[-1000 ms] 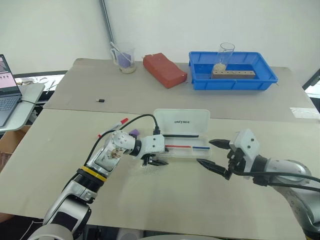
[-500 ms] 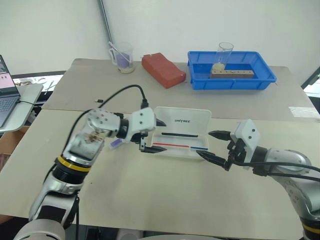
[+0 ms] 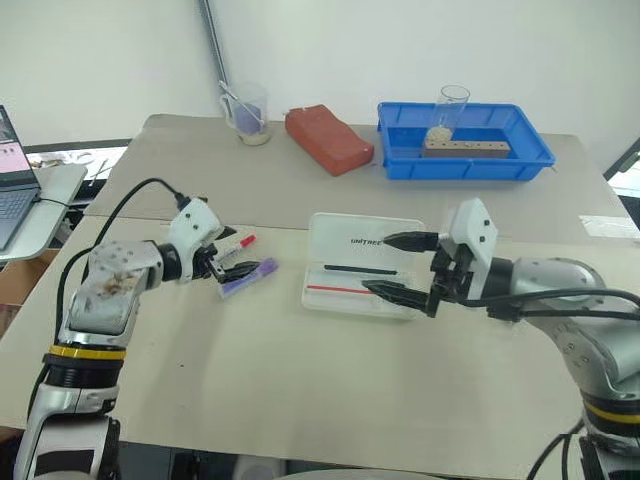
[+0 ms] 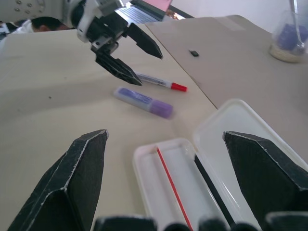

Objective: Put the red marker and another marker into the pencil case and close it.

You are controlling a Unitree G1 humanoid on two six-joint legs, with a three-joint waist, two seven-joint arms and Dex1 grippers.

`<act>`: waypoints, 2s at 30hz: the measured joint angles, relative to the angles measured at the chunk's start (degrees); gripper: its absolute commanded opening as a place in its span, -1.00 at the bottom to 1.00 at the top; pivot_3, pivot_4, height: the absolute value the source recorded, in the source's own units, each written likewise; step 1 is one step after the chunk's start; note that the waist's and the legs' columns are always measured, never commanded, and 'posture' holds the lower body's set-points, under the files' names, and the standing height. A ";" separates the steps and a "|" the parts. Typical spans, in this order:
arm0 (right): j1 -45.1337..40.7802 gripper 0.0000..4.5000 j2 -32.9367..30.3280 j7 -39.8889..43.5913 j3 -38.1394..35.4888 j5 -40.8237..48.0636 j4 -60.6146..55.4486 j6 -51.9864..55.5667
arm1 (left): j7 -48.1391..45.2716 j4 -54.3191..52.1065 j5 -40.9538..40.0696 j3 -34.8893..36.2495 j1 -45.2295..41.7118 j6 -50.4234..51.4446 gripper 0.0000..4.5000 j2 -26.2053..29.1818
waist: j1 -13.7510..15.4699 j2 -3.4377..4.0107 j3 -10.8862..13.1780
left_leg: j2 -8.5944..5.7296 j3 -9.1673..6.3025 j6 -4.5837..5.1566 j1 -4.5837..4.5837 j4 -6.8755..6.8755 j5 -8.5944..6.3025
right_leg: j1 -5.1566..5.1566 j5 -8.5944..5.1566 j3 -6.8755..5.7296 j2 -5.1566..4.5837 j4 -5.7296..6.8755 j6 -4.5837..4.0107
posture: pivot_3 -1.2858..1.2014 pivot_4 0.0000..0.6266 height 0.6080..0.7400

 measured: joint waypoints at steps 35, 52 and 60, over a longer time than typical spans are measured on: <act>-3.42 0.90 -0.49 -1.87 1.41 2.34 -1.02 2.46 | 5.72 33.55 2.53 -1.74 -8.01 -15.75 0.97 -4.30 | -0.61 -0.08 -0.06 | -0.01 0.13 0.01 -0.07 -0.05 0.00 | 0.04 0.00 0.05 -0.04 0.09 -0.03 | 0.03 -0.52 1.00; -0.78 0.90 -2.02 -3.74 -0.82 2.62 -2.33 3.54 | 2.77 30.09 0.51 0.07 -9.89 -12.93 -0.93 -3.60 | -0.09 -0.20 -0.10 | -0.01 0.09 0.00 -0.13 -0.03 0.00 | 0.02 0.00 -0.02 -0.04 0.15 -0.03 | 0.03 -0.52 1.00; 12.37 0.90 -7.51 -3.52 -7.99 0.54 -4.37 2.71 | -11.73 0.80 -2.22 -10.36 -11.43 -8.88 -0.93 -1.35 | 0.33 -0.09 -0.18 | -0.07 0.14 0.00 -0.10 -0.03 0.00 | 0.13 0.00 0.05 -0.09 0.01 -0.03 | 0.03 -0.52 1.00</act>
